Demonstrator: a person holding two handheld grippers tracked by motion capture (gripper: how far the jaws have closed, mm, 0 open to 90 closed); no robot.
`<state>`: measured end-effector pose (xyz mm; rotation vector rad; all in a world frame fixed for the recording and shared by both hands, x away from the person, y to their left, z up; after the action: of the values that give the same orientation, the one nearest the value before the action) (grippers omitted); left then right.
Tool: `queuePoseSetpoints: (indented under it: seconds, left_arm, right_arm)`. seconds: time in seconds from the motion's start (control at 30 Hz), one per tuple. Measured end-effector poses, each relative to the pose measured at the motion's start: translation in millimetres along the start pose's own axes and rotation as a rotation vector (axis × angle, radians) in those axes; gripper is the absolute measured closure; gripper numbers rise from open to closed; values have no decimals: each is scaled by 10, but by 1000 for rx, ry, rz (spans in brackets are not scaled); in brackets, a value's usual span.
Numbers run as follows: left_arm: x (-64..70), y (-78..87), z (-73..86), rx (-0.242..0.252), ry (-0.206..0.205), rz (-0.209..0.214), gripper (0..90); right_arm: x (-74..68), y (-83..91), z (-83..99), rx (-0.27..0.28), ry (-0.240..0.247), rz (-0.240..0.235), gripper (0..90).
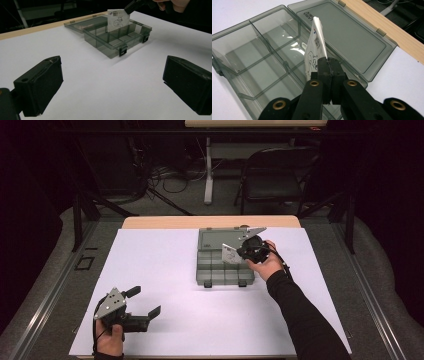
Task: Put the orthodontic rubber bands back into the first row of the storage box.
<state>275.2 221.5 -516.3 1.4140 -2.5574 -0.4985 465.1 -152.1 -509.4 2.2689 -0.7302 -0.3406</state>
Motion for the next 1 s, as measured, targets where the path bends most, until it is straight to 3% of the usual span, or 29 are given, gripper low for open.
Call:
queuePoseSetpoints:
  seconds: [0.23,0.6,1.0]
  left_arm:
    - [2,-2,0,0,-1,0,29]
    - [3,-6,1,-1,1,1,29]
    - [-1,-9,2,-1,3,-1,29]
  right_arm:
    - [15,-8,6,-5,-8,12,883]
    - [27,3,-10,4,-42,56,579]
    - [28,37,-23,39,-69,72,428]
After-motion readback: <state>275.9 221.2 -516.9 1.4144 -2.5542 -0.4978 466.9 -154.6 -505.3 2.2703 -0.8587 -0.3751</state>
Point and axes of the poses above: each handheld gripper's, and its own axes: y roughly backward along the jaws, z roughly out of its underside, x roughly to its right, the point moved 3 cm from there along -y, roughly forward along the jaws, and after that the axes turned 13 degrees about -z, right-handed, at the moved point
